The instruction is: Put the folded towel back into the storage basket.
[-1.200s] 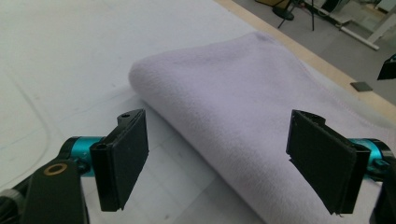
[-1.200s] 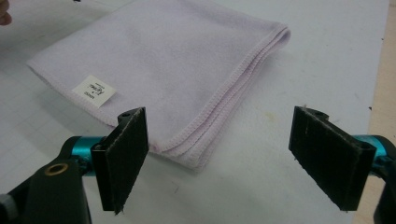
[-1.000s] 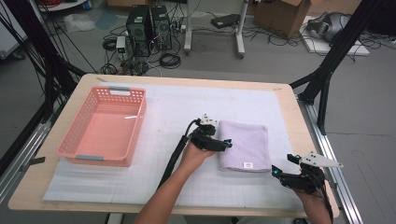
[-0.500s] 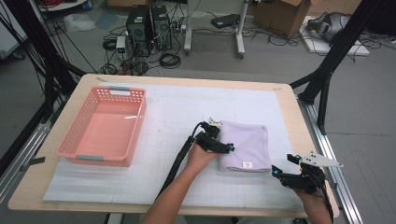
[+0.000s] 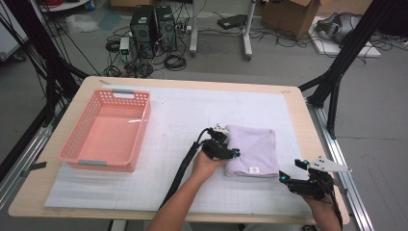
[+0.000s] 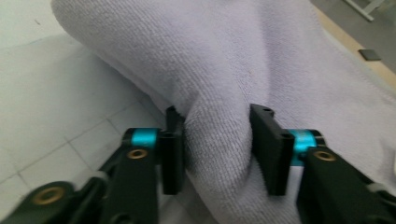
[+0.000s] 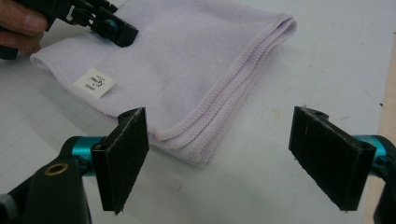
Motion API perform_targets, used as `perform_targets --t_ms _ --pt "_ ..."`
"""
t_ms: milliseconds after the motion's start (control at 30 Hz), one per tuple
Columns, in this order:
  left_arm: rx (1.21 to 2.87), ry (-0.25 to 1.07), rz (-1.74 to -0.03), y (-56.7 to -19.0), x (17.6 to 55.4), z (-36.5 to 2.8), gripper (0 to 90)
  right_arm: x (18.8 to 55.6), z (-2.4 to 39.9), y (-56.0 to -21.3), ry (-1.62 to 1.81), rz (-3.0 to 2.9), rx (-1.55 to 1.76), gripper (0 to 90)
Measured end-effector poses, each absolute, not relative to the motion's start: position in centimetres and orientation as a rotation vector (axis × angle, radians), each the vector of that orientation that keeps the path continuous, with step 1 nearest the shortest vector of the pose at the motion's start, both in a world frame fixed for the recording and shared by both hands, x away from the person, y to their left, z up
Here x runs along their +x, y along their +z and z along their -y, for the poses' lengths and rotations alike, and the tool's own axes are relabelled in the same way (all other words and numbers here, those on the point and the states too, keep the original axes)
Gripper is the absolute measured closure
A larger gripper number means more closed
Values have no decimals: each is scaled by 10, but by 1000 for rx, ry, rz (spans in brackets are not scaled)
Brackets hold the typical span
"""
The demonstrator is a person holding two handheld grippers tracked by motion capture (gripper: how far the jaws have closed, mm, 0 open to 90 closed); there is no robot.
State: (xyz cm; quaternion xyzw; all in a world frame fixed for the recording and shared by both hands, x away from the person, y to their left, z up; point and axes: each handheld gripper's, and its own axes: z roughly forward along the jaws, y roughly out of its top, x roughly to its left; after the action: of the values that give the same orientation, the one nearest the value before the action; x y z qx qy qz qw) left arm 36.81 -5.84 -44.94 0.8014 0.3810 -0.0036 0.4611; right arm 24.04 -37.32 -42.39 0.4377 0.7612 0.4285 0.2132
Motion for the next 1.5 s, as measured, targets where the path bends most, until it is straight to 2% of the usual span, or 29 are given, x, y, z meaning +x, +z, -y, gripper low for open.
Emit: perform_targets --t_ms 100,200,733,1500 --pt "1953 -25 -921 -449 368 53 688 240 374 -423 1187 -2111 1218 188" --pt "1901 -41 -919 -452 364 44 713 240 375 -424 1189 -2109 1221 188" --pt "1814 21 -788 -434 348 -9 728 241 370 -425 1188 -2122 1216 188" --pt "1721 170 -544 -399 328 -41 731 242 365 -425 1191 -2130 1204 188"
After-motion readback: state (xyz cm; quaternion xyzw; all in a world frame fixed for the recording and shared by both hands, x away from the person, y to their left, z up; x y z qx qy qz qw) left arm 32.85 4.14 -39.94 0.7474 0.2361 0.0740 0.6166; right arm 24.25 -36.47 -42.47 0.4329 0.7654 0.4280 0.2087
